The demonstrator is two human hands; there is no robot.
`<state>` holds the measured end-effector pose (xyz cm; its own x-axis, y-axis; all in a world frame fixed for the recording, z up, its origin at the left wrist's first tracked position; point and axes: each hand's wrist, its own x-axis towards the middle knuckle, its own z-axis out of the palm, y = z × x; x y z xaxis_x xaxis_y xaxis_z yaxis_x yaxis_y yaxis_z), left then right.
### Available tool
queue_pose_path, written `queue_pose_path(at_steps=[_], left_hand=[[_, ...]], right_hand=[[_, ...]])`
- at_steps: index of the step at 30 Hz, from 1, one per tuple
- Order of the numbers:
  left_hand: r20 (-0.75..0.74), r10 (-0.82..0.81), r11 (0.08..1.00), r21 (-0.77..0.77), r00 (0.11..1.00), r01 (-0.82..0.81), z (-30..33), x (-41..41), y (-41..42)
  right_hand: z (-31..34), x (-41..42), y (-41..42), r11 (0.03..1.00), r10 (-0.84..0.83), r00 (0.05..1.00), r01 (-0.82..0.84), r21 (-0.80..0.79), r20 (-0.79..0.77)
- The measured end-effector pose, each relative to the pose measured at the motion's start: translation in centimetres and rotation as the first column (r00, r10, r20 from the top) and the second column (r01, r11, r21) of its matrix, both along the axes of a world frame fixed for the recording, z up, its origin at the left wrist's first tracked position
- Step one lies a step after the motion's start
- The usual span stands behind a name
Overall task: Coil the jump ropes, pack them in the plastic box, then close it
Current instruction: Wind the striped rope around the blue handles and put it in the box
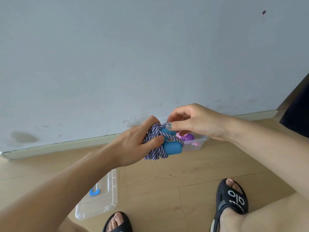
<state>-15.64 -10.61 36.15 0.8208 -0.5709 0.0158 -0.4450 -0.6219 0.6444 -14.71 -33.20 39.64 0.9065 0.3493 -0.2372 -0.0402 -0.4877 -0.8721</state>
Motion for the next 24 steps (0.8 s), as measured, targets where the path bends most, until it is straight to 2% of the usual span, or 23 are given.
queue_pose_path(at_steps=[2,6,9,12,16,20,24], left_hand=[[0.009,-0.015,0.999,0.035,1.0,0.015,-0.2,0.0,-0.3],[0.026,-0.017,0.996,0.087,1.0,0.015,-0.5,-0.1,-0.7],[0.024,-0.012,0.997,0.083,1.0,0.01,-0.4,-0.1,-0.8],[-0.016,-0.003,0.999,0.049,1.0,0.004,-0.2,-0.1,-0.7],[-0.139,-0.001,0.998,-0.063,0.99,-0.008,-0.1,-0.3,-0.7],[-0.181,-0.003,0.991,-0.13,0.983,-0.021,0.2,-0.1,-0.7],[-0.204,-0.007,0.989,-0.148,0.979,-0.024,-0.1,0.5,-0.3]], right_hand=[[-0.2,0.0,0.1,1.0,0.001,0.999,-0.001,-0.005,0.033],[-0.9,0.1,0.2,1.0,0.022,0.999,-0.022,0.013,-0.031],[-1.1,0.3,0.3,0.999,0.016,1.0,-0.016,0.03,0.028],[-0.6,0.5,0.5,1.0,0.012,0.991,-0.015,0.015,0.137],[-0.3,0.4,0.6,0.996,0.066,0.965,-0.05,-0.069,0.253],[-0.3,0.3,0.9,0.997,0.066,0.934,-0.047,-0.061,0.351],[-0.4,0.5,1.0,0.998,0.055,0.936,-0.045,-0.037,0.348]])
